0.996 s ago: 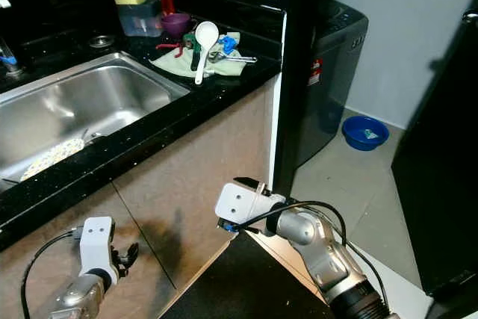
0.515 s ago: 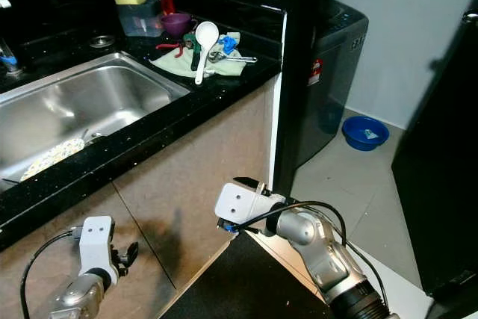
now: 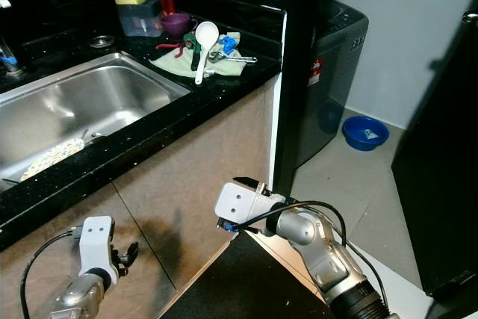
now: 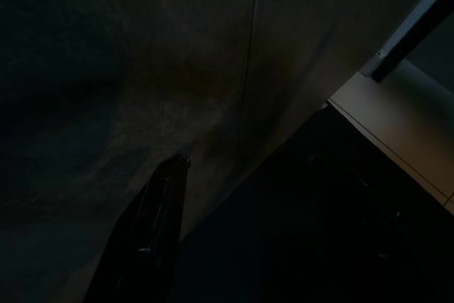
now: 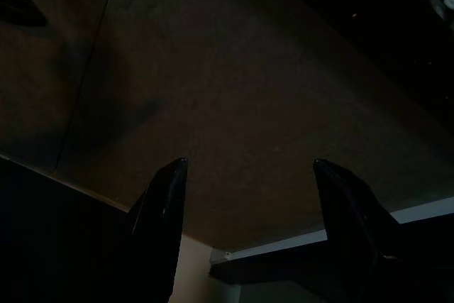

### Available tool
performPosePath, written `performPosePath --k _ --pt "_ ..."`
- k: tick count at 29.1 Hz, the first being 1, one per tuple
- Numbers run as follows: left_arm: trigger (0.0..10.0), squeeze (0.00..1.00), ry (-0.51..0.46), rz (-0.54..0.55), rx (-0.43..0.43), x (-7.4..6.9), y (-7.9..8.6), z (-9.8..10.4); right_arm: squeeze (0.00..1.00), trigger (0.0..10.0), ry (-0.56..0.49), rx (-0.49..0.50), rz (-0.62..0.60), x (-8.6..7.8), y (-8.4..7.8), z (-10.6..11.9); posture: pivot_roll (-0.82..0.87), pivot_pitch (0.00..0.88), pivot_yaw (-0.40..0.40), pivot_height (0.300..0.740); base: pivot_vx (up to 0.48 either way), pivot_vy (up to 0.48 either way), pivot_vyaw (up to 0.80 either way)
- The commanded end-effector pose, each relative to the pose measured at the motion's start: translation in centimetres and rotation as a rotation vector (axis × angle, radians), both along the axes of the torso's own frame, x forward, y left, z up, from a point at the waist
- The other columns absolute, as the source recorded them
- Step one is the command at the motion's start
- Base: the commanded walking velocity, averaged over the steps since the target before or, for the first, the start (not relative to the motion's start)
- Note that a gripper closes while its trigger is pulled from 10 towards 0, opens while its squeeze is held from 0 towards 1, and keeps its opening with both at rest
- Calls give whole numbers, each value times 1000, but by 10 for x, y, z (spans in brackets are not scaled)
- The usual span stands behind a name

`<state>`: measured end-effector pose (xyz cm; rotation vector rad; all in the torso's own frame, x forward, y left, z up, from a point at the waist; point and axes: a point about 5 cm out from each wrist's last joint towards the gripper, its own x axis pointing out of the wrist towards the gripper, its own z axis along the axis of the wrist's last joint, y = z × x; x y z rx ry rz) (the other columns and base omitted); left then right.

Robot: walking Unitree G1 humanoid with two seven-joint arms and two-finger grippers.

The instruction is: Kitchen organization

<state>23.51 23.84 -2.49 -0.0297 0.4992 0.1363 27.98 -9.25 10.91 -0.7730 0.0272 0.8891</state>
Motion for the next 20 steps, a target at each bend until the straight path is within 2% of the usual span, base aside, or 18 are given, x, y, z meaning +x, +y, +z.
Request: performPosePath --k 1,20 --pt "10000 0 29 7 -5 -5 2 -4 0 10000 -1 8 1 -1 1 1 -13 0 15 740 0 0 0" --pt "10000 0 34 9 -9 -6 0 -7 0 10000 1 3 0 -1 -1 -1 -12 0 3 740 0 0 0"
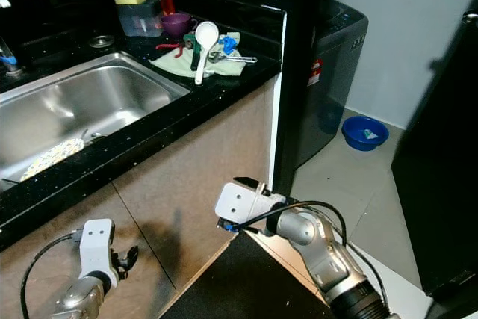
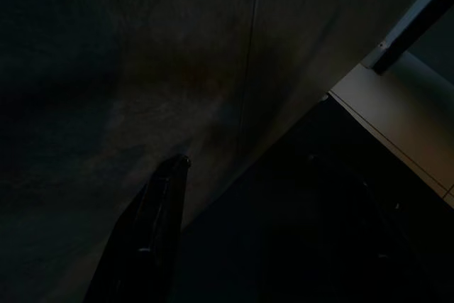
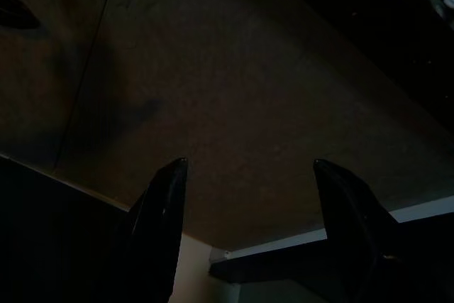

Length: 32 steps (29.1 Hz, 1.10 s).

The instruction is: Kitchen organization

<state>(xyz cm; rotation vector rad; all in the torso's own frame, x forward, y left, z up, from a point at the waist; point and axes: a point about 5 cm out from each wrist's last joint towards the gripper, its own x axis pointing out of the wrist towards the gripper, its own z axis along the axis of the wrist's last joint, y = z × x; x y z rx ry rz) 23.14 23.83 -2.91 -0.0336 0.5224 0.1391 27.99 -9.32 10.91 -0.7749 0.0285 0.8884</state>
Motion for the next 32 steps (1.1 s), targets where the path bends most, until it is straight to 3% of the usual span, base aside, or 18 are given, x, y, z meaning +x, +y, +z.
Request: performPosePath --k 1,32 --pt "10000 0 11 4 -5 -3 -1 -3 0 10000 0 5 1 -2 -1 -1 -12 0 3 740 0 0 0" --pt "10000 0 11 3 -3 -3 1 -2 0 10000 2 8 3 -3 1 -1 -1 0 4 740 0 0 0"
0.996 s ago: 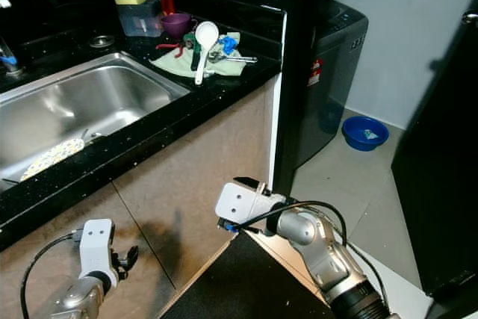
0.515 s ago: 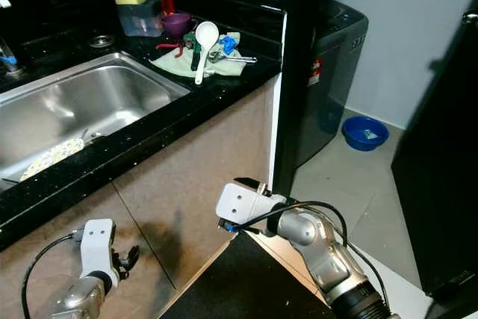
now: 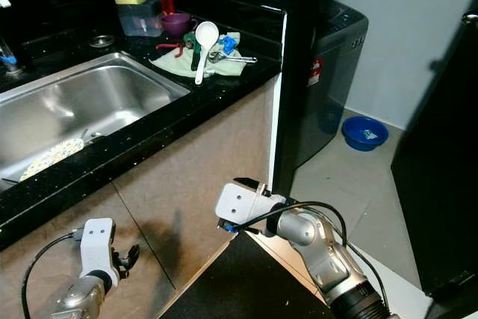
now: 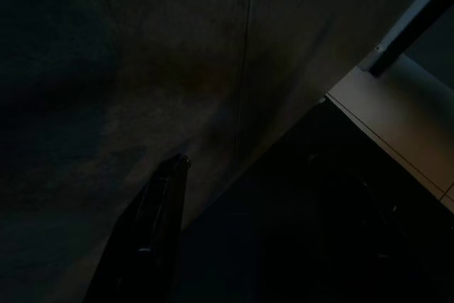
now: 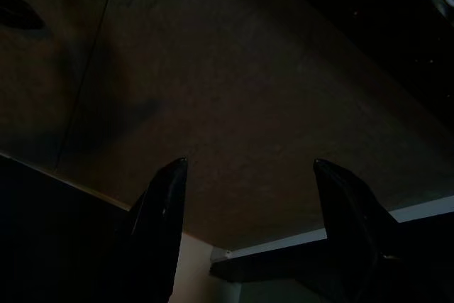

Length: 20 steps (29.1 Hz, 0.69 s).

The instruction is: Kitchen organization

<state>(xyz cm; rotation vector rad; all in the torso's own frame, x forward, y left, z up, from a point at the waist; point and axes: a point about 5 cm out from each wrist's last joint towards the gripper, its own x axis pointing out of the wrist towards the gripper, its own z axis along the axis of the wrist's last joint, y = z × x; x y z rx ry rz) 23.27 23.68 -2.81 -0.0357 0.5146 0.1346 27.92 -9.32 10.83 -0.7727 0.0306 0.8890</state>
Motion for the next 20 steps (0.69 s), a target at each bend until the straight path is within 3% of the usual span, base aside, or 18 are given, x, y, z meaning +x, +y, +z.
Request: performPosePath --k 1,20 --pt "10000 0 19 11 -2 -4 3 -3 0 10000 0 7 4 -2 1 0 -2 0 1 740 0 0 0" --pt "10000 0 16 25 -12 -5 -3 -5 0 10000 3 10 -6 -1 -5 -2 6 0 -35 740 0 0 0"
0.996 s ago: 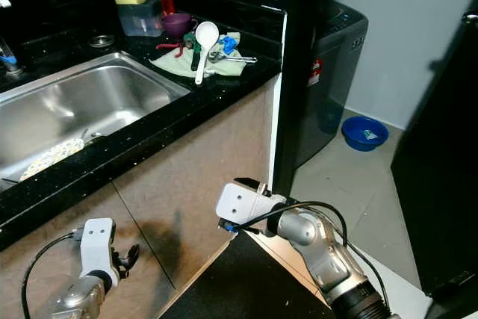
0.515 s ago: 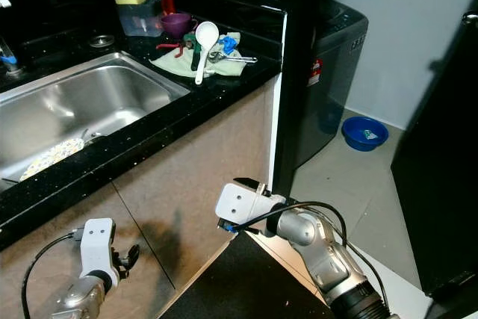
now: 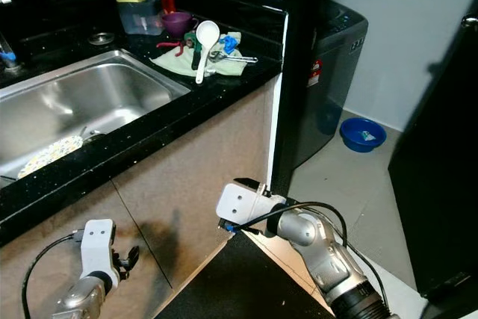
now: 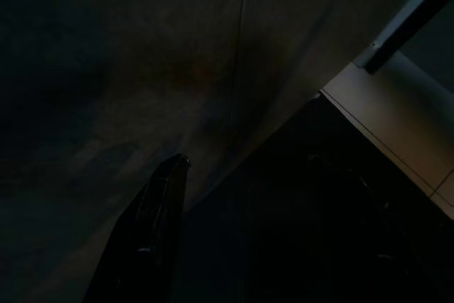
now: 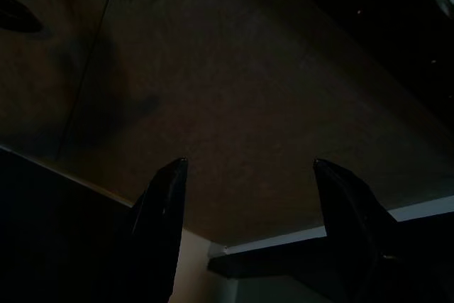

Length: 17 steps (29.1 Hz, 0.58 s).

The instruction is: Kitchen organization

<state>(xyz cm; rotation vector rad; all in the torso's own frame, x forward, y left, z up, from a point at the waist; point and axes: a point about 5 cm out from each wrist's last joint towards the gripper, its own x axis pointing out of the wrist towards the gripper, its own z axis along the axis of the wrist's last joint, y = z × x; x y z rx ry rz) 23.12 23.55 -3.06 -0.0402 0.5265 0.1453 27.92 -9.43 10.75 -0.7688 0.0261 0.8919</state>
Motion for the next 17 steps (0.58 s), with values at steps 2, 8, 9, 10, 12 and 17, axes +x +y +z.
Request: performPosePath --k 2,8,9,10,12,17 --pt "10000 0 0 15 -9 -3 -2 -2 0 10000 3 6 -10 -1 -5 -1 10 0 -41 740 0 0 0" --pt "10000 0 -11 17 -11 -2 -3 -1 0 10000 2 5 -8 -2 -6 0 -3 0 -28 740 0 0 0" --pt "10000 0 -13 14 -10 -2 -4 0 0 10000 2 5 -8 -2 -6 0 -4 0 -23 740 0 0 0" --pt "10000 0 -14 12 -10 -2 -4 0 0 10000 2 5 -8 -2 -6 0 -7 0 -22 740 0 0 0" --pt "10000 0 -15 12 -10 -2 -4 0 0 10000 3 4 -7 -3 -6 0 -7 0 -22 740 0 0 0" --pt "10000 0 -15 7 -6 0 -2 2 0 10000 0 0 -2 -3 -5 0 -9 0 -11 740 0 0 0"
